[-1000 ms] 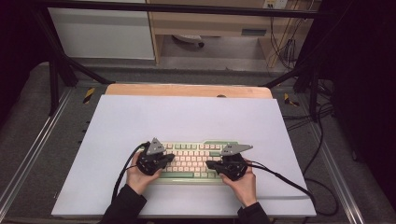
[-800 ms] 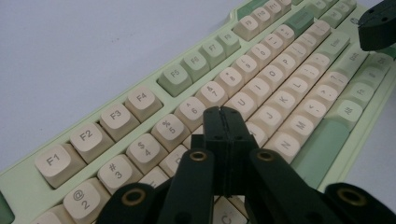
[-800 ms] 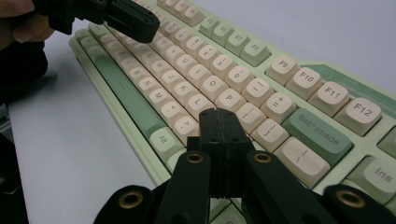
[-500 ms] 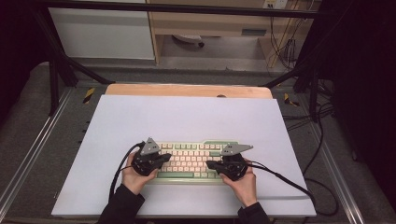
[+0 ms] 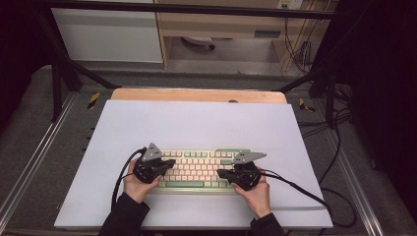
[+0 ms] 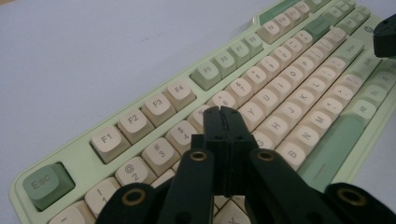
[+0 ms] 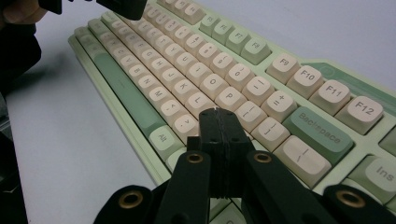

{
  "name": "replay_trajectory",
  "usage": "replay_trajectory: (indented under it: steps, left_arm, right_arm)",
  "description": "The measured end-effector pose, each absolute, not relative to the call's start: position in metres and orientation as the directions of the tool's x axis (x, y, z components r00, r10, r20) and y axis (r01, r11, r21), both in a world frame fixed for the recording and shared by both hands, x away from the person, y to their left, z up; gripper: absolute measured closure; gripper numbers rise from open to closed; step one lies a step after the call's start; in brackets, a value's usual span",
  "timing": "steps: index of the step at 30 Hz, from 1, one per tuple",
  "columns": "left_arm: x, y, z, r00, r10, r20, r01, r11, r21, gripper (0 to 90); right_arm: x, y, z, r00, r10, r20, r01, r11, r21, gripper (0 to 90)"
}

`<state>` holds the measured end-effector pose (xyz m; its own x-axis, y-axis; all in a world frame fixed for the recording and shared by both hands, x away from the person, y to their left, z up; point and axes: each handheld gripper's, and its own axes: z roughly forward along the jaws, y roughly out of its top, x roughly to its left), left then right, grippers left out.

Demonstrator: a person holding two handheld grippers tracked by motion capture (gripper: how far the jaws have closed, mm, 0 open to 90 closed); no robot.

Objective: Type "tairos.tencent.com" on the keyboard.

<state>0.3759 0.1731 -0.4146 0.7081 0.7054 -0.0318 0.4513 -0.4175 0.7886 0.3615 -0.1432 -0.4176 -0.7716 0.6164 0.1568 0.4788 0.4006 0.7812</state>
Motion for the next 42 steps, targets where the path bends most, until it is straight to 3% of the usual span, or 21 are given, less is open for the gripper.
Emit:
replay_trajectory:
  steps: [42]
  left_arm:
    - [0.374,0.183,-0.422,0.695,0.718,-0.022,0.470,-0.431,0.770,90.0]
  right_arm:
    - [0.361,-0.143,-0.417,-0.774,0.614,0.157,0.475,0.398,0.785,90.0]
